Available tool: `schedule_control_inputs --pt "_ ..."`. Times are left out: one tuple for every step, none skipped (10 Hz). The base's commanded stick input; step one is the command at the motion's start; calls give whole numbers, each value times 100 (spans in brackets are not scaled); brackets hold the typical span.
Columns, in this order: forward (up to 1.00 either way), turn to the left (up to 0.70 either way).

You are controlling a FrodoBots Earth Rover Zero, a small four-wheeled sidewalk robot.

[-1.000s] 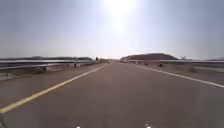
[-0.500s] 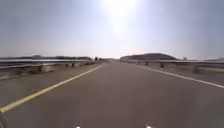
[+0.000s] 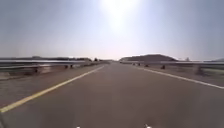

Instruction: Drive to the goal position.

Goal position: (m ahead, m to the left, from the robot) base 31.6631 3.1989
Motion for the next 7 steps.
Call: schedule_control_inputs --pt "70 0" --pt "70 0" --pt "70 0" --pt "70 0" --pt "70 0" --pt "70 0" --pt "70 0"
